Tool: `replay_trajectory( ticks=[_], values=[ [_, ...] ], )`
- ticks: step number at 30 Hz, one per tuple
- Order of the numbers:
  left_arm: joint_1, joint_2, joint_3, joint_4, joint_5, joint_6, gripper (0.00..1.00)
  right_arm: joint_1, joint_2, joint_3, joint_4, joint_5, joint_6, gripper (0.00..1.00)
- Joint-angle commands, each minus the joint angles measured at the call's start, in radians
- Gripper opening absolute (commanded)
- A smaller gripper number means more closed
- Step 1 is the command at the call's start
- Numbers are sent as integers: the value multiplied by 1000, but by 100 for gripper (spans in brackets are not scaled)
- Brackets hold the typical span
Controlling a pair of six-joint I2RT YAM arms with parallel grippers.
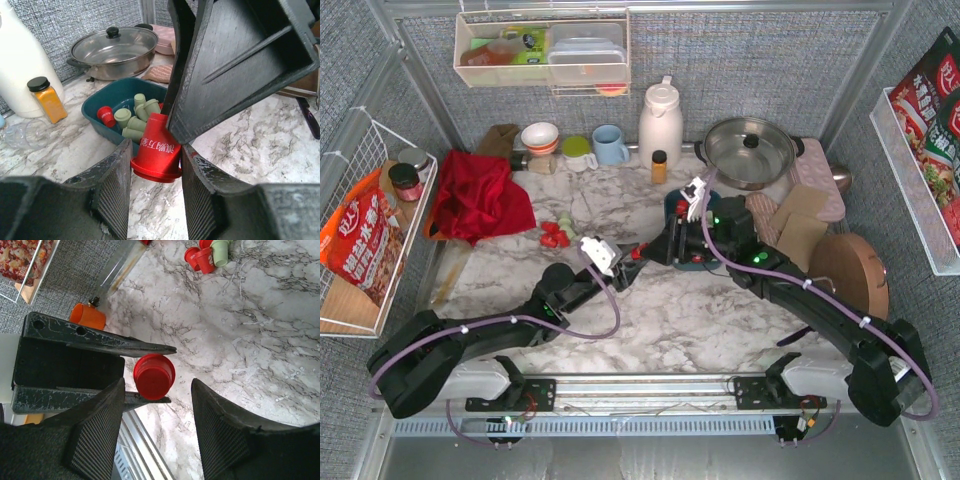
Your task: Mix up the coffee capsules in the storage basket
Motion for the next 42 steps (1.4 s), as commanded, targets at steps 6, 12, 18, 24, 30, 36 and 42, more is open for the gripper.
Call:
replay_trajectory(
  ticks=[6,12,18,24,30,36,42],
  values=[
    [-19,4,19,53,-5,14,31,15,18,-6,62,-5,25,53],
    [-20,19,31,32,-54,1,46,17,22,-10,63,-1,31,34],
    [-20,20,37,-1,-152,-30,99,17,28,-12,45,41,24,22],
    [-20,-81,-6,-112,-387,-103,99,9,17,13,-67,274,-114,16],
    [-16,-159,54,-535,-721,-310,99,-23,86,36,-79,688,-329,16],
    [1,-177,77,-783,-901,-469,99,-133,309,138,86,774,-394,16],
    [51,-237,65,-887,-900,-517,99,-194,581,395,4,756,-447,42]
  ],
)
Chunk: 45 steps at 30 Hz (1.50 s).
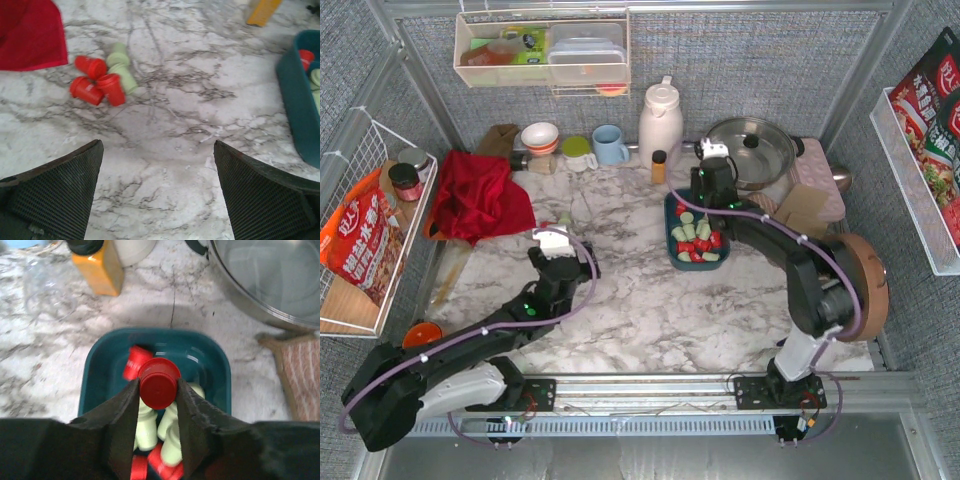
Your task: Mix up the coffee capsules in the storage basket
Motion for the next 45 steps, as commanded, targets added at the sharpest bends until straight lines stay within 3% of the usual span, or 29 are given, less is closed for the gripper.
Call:
replay_trajectory(
  ticks=[1,5,8,13,21,24,28,37,45],
  values=[
    [48,-32,-2,-135,-47,-92,99,-16,152,151,-55,15,-75,47],
    [181,-38,16,-215,110,-181,99,-16,165,217,-188,-9,-60,59],
    [259,0,37,-224,213,-190,99,-16,99,146,-184,-38,-40,62],
    [331,138,110,-241,251,-161,99,-14,-63,-7,-190,-101,18,62],
    [464,338,180,-165,364,-111,82,2,-253,-240,-116,-162,46,62],
    [489,399,232,-172,378,-87,74,2,-260,-249,-91,-185,47,62],
    [544,445,268,-181,406,-105,72,2,-253,-254,-77,-209,49,62],
    [620,508,300,-104,411,-219,71,2,-223,-278,-37,-229,47,62],
    [623,662,407,-209,355,-400,61,2,-215,-281,-28,-232,40,62]
  ],
)
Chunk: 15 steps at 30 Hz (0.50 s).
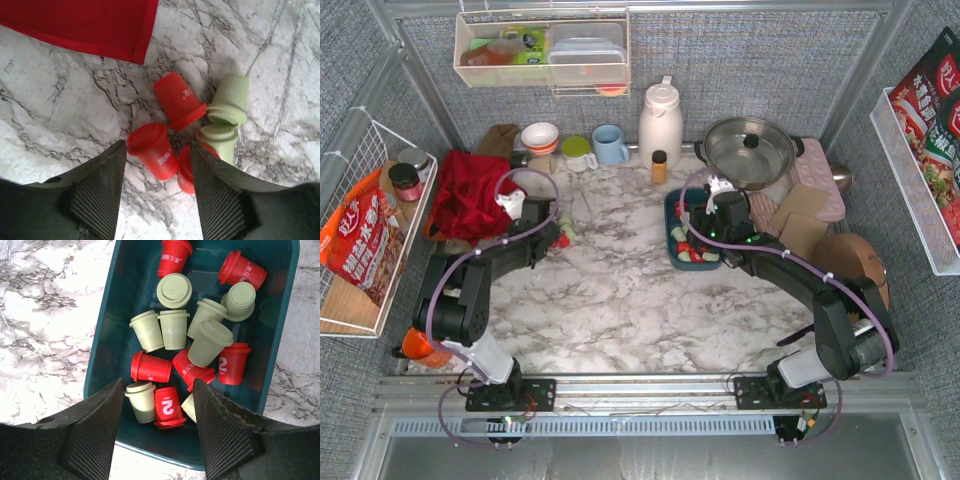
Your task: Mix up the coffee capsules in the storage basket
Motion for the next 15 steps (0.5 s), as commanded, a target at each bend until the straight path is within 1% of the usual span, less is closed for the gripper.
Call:
replay_trajectory(
  ticks=[1,4,7,13,15],
  values=[
    [2,77,71,-99,-36,-144,59,-1,-2,-1,38,-9,-4,62],
    [2,120,101,-170,-51,-208,55,-1,1,-1,37,-10,-5,62],
    [2,141,102,-192,-58,-235,54,-1,5,0,38,-14,-4,62],
    [2,132,63,-175,-42,-237,51,-1,10,3,33,-14,-5,62],
    [2,128,50,-163,-22,-219,47,-1,10,4,32,-12,-5,62]
  ],
)
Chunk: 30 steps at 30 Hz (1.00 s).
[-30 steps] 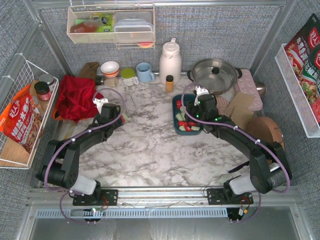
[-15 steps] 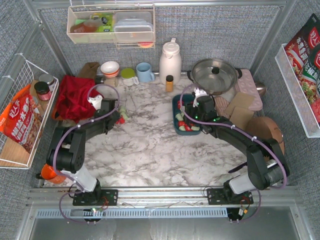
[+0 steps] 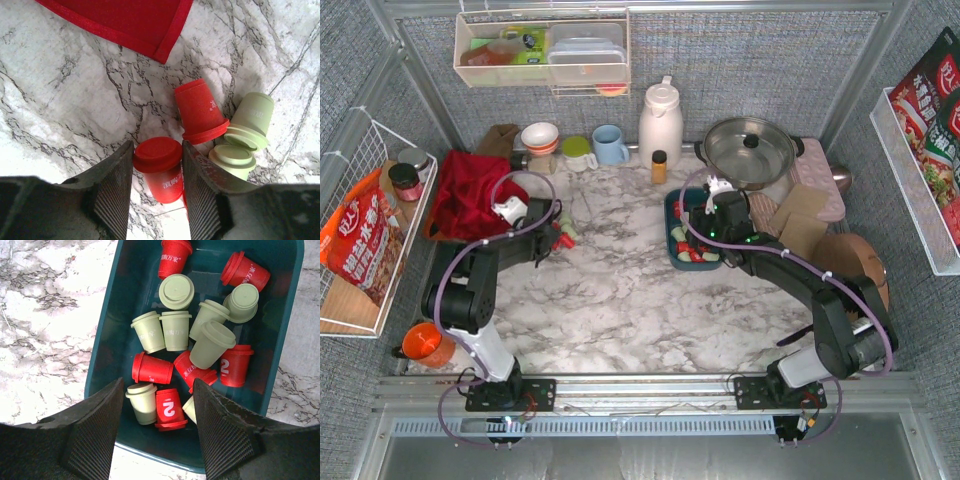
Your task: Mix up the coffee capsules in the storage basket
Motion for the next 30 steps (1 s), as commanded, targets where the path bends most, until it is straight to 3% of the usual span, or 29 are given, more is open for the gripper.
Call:
replay_trajectory(
  ticks=[1,6,18,25,30],
  values=[
    [2,2,-33,-61,55,21,44,0,2,3,16,0,-2,62],
    [-1,-78,-107,24,138,89,34,0,-9,5,11,-6,0,62],
    [-189,-629,-343,230,135,325,33,4,-83,31,-47,-112,37,62],
    [-359,-839,-580,677,300,645,33,24,-159,89,-130,-242,69,62],
    [-449,-833,-710,1025,387,827,33,59,-180,149,-206,-317,67,62]
  ],
)
